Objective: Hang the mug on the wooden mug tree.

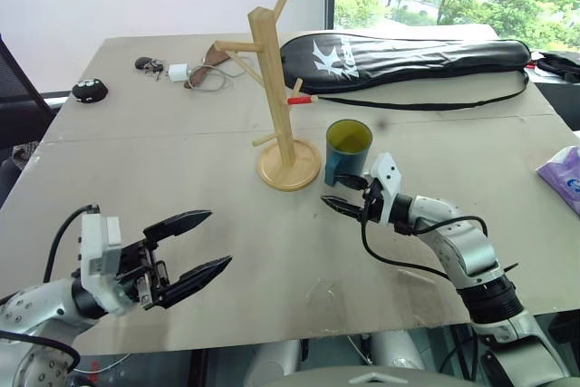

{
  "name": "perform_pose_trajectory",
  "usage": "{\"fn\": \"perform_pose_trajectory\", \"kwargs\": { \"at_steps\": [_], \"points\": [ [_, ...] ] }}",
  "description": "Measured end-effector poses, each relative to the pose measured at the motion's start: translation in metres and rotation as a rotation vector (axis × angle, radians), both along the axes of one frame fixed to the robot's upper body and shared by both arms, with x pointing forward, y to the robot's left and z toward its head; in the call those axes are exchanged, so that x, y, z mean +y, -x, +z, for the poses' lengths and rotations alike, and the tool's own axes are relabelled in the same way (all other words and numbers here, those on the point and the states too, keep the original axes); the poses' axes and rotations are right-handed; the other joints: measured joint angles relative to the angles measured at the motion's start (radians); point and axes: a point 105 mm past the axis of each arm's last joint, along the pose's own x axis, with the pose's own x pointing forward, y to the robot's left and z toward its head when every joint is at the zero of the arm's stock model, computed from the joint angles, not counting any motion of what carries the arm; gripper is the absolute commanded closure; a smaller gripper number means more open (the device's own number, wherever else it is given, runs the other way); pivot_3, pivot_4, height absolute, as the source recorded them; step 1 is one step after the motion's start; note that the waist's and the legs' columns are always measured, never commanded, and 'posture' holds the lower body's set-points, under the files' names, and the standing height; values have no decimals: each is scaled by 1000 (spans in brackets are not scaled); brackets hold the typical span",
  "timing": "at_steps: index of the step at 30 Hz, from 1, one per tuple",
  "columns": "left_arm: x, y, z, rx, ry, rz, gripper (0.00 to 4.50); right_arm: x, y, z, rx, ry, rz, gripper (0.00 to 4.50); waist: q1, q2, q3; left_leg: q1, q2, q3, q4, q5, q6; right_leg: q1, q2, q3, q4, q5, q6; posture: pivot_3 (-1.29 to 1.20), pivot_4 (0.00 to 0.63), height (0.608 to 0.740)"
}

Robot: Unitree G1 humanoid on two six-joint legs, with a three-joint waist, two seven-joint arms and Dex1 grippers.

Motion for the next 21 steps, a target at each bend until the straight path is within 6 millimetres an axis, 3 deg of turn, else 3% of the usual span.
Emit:
{"fn": "perform_pose_trajectory", "kwargs": {
  "at_steps": [12, 18, 21],
  "points": [
    [-3, 3, -1, 23, -1, 23, 0, 8, -10, -7, 16, -3, -8, 1714, -3, 0, 0, 0, 0, 0, 0, 0, 0, 0, 0, 0, 0, 0, 0, 0, 150, 740],
    [-5, 5, -1, 23, -6, 21, 0, 10, -15, -7, 5, -5, -15, 4347, -3, 0, 0, 0, 0, 0, 0, 0, 0, 0, 0, 0, 0, 0, 0, 0, 150, 740],
    [-5, 6, -1, 25, -7, 25, 0, 10, -18, -7, -2, -6, -19, 4450, -3, 0, 0, 0, 0, 0, 0, 0, 0, 0, 0, 0, 0, 0, 0, 0, 150, 740]
  ]
}}
